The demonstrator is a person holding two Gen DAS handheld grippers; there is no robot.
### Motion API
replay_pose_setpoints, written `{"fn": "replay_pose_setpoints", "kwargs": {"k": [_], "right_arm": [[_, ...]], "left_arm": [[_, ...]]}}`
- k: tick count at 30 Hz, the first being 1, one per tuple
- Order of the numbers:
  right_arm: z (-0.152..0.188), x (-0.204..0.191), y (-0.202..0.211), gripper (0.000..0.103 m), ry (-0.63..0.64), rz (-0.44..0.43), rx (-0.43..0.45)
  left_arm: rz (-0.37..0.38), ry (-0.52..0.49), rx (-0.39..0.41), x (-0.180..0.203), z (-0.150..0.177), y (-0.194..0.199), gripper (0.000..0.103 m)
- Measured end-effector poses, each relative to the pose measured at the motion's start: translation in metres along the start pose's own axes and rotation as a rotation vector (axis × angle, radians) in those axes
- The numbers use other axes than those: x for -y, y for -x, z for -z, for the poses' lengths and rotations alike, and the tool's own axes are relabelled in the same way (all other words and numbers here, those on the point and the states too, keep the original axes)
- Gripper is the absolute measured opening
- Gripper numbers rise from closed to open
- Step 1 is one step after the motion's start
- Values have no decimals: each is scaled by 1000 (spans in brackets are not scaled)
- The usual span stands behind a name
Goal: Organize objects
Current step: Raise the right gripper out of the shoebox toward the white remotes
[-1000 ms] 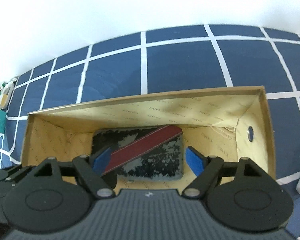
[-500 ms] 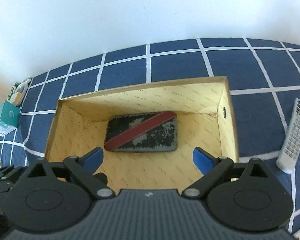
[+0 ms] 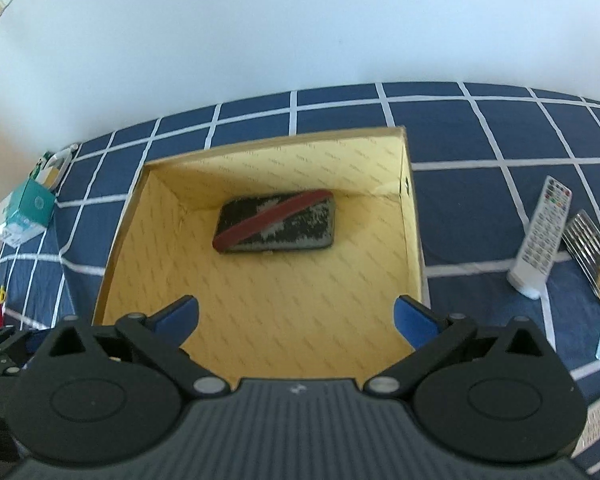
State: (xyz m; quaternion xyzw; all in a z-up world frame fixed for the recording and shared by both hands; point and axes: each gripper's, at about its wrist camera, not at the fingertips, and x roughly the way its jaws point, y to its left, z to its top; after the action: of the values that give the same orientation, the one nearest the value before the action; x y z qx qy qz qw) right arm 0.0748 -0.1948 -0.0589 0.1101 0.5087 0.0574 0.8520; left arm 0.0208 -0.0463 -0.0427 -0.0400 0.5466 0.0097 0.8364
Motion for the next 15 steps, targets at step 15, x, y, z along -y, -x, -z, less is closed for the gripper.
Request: {"fn": "replay_pose_setpoints", "kwargs": {"k": [15], "right_arm": [[55,42,31,103,4,-18,-35]], "left_arm": [[-39,-1,-40,39,60,15,103]]}}
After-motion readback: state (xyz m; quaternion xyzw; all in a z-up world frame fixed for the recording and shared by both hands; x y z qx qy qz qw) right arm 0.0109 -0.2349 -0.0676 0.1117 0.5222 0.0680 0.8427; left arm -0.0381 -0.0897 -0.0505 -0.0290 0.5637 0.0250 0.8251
